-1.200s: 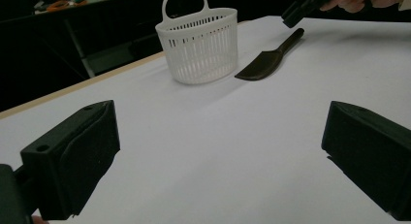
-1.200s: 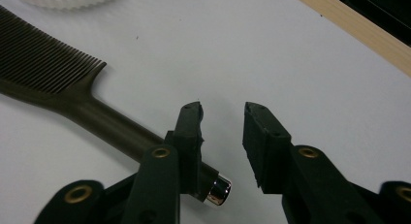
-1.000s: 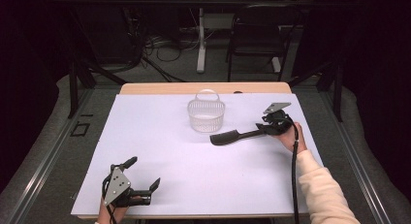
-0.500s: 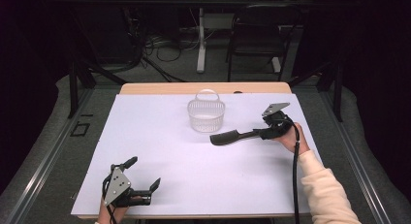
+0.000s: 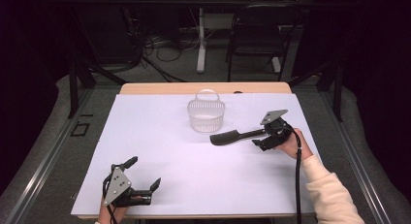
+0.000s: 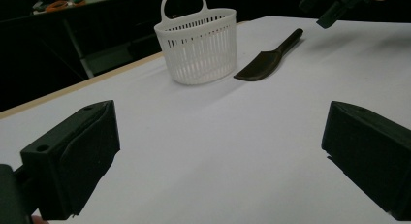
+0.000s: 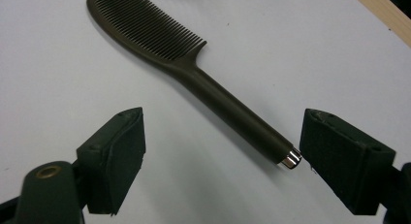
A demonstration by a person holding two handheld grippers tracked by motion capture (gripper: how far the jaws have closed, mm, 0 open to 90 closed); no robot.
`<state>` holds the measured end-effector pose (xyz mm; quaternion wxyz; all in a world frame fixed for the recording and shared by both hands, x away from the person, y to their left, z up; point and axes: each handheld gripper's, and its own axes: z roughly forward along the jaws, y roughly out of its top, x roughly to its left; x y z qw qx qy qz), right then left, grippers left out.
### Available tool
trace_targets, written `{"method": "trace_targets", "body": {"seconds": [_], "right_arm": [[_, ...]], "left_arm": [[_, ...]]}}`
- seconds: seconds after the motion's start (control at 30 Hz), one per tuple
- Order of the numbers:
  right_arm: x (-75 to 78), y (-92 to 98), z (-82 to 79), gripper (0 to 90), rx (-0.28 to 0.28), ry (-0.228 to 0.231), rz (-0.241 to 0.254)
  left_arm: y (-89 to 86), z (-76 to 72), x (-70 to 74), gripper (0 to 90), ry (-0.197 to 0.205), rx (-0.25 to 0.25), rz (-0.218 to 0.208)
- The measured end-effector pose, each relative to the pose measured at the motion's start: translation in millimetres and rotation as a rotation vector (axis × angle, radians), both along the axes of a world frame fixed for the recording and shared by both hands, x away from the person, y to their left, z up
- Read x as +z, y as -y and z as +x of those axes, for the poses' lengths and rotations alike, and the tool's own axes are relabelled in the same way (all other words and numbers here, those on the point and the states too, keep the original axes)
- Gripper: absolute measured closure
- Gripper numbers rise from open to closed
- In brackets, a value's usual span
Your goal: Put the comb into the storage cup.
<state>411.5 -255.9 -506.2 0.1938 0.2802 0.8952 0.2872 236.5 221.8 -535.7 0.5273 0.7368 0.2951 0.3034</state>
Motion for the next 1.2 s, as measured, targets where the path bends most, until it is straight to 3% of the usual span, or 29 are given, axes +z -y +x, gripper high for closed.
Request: {"method": "trace_targets", "body": {"seconds": [0.8, 1.2], "right_arm": [[-3.4, -13.3, -1.4, 0.1, 0.115, -0.027, -0.093], [5.0, -19.8, 6.0, 0.0, 0.185, -0.014, -0.130]], "left_arm": [[0.2, 0.1, -0.1, 0.0, -0.002, 0.002, -0.001], [0.0, -0.1, -0.1, 0.0, -0.001, 0.002, -0.002]]}}
